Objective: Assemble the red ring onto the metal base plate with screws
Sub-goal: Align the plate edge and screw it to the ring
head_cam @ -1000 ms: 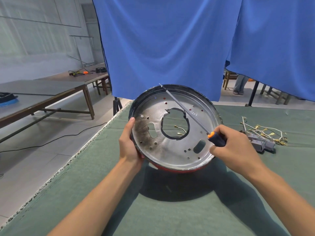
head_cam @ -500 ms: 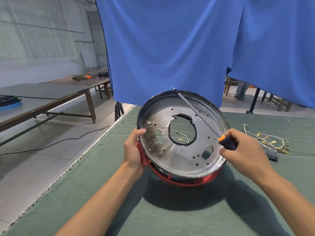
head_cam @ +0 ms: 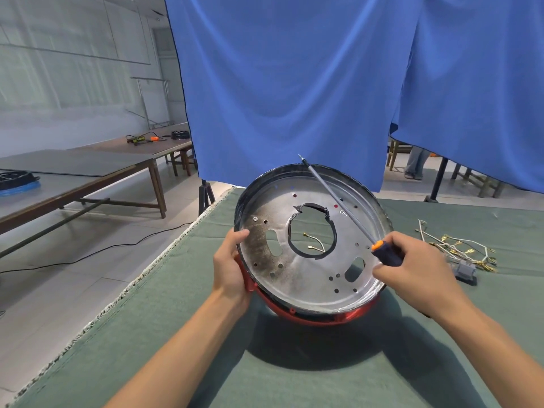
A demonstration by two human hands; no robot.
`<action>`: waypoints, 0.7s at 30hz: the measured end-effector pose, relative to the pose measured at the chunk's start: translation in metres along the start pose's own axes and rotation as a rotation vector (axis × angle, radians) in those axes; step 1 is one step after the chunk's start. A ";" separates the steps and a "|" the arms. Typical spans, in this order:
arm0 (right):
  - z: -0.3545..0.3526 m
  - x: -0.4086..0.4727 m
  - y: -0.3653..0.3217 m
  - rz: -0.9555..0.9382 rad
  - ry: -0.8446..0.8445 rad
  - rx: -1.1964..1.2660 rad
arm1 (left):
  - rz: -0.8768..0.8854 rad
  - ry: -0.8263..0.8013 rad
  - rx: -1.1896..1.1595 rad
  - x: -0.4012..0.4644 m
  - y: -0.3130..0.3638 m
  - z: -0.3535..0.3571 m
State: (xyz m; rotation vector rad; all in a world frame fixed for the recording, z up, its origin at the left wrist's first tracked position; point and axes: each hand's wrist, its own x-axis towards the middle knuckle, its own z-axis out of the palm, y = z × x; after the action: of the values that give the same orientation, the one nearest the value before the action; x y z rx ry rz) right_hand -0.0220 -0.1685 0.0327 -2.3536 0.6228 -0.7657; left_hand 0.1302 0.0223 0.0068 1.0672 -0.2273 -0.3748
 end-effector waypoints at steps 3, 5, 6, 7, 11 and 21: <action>0.000 0.000 -0.002 0.014 -0.041 0.015 | 0.005 -0.045 -0.154 0.000 0.000 0.004; 0.001 0.001 -0.003 0.024 -0.062 0.027 | -0.040 -0.056 -0.244 0.000 0.003 0.008; 0.001 0.001 -0.002 0.026 -0.059 0.024 | -0.071 -0.041 -0.251 0.001 0.003 0.010; 0.002 0.001 -0.001 0.030 -0.048 0.025 | -0.106 -0.012 -0.230 0.001 0.004 0.011; 0.003 0.004 0.005 0.063 0.008 0.074 | -0.245 0.055 -0.142 0.001 0.003 0.012; 0.000 0.011 0.017 0.172 0.085 0.146 | -0.275 -0.093 -0.323 -0.001 0.020 0.017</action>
State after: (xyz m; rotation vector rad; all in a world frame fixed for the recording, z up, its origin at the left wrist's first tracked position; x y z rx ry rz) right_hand -0.0182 -0.1875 0.0261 -2.1133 0.7687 -0.8082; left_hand 0.1270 0.0176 0.0326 0.7626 -0.0962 -0.6858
